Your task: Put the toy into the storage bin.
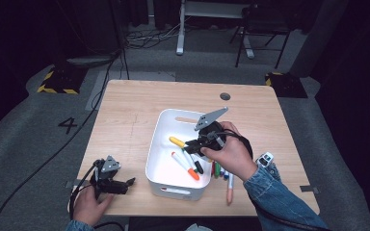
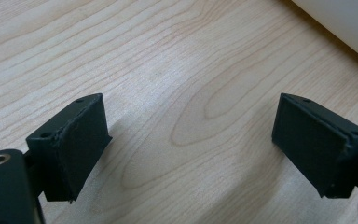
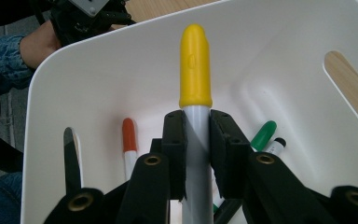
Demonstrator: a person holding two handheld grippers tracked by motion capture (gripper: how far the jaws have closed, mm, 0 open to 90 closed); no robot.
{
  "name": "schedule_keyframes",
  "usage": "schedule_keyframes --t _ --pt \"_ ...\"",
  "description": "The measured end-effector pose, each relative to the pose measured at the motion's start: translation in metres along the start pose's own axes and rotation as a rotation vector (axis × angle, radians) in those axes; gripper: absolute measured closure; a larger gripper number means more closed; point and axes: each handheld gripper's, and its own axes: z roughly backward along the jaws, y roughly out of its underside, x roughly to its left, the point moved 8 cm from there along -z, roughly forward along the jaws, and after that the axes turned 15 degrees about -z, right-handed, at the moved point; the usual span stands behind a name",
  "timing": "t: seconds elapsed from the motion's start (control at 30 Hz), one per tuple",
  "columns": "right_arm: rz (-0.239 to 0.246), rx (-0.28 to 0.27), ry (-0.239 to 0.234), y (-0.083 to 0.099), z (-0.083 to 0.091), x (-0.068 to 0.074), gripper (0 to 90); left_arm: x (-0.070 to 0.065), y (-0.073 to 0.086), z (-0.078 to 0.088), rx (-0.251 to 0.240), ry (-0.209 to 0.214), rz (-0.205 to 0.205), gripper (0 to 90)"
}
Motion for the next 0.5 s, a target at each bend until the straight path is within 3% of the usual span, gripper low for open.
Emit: schedule_keyframes --t 0.5 --pt "0.009 0.072 0.017 0.016 -0.019 0.0 77.0 0.001 0.0 0.0 0.0 -0.005 -0.007 10.8"
